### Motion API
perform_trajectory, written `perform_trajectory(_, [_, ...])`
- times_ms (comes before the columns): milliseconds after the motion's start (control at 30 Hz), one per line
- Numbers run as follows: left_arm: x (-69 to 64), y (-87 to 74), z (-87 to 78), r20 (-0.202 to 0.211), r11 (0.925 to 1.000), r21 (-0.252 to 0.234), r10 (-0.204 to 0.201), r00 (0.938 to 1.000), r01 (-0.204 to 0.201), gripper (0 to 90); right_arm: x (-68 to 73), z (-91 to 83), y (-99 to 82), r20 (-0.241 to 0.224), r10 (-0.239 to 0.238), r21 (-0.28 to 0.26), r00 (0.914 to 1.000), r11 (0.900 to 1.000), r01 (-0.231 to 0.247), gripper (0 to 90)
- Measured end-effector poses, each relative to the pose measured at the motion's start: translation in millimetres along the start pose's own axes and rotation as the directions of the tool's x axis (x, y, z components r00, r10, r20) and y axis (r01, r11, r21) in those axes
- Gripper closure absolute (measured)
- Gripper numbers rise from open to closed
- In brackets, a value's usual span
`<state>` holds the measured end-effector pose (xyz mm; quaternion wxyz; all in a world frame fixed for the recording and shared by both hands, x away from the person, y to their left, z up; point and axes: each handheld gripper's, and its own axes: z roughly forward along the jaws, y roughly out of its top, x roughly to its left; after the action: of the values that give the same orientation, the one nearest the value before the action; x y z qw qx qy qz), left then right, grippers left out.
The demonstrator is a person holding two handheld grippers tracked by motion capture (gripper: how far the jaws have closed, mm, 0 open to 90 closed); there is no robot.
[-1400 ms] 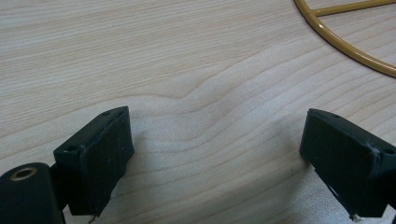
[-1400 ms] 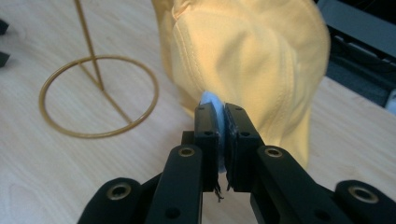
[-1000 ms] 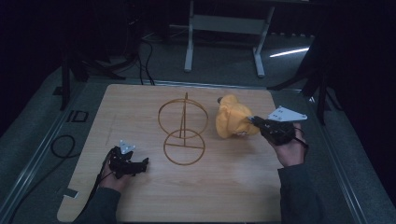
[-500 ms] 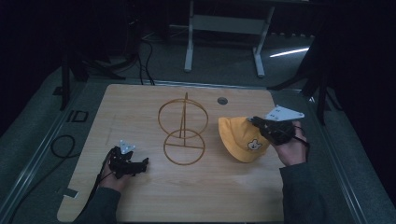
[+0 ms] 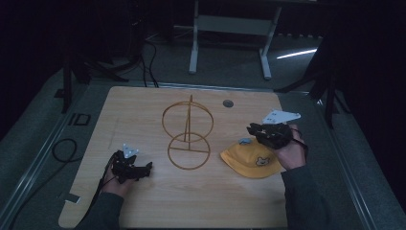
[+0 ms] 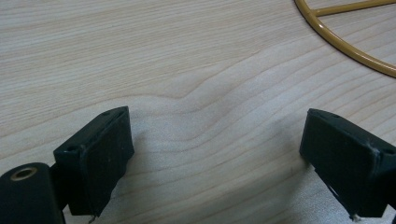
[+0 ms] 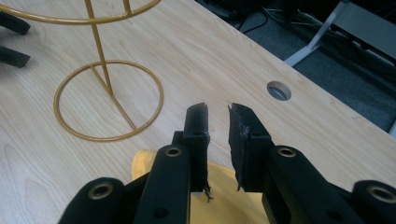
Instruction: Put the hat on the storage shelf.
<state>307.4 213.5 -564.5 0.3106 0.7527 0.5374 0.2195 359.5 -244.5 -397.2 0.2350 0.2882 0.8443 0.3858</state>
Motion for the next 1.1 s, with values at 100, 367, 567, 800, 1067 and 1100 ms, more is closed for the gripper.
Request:
perform_trajectory(100, [0.1,0.0,0.0,-0.001,1.0000,-0.001,0.001,1.0000,-0.001,9.8,-2.7,-0.7,-1.8,0.000,-0.003,0.017,1.0000,0.9999,0.003,75.1])
perform_trajectory(367, [0.0,0.0,0.1,-0.001,1.0000,-0.001,0.001,1.0000,-0.001,9.8,-9.9,-3.9,-5.1,0.006,-0.006,0.066,1.0000,0.9978,0.006,71.7])
perform_trajectory(567, [0.1,0.0,0.0,-0.001,1.0000,-0.001,0.001,1.0000,-0.001,9.8,-14.3,-3.3,-7.4,0.006,-0.018,0.106,0.9998,0.9942,0.017,67.3])
perform_trajectory(800, [0.0,0.0,0.1,-0.001,1.0000,-0.001,0.001,1.0000,-0.001,9.8,-19.0,-1.8,-9.8,0.000,-0.028,0.155,0.9996,0.9876,0.028,64.5])
perform_trajectory(1067, [0.0,0.0,0.1,-0.001,1.0000,-0.001,0.001,1.0000,-0.001,9.8,-23.2,-1.1,-12.2,-0.011,-0.047,0.212,0.9989,0.9762,0.048,62.5])
perform_trajectory(1100, [0.0,0.0,0.1,-0.001,1.0000,-0.001,0.001,1.0000,-0.001,9.8,-23.2,-1.1,-12.2,-0.011,-0.047,0.212,0.9989,0.9762,0.048,62.5])
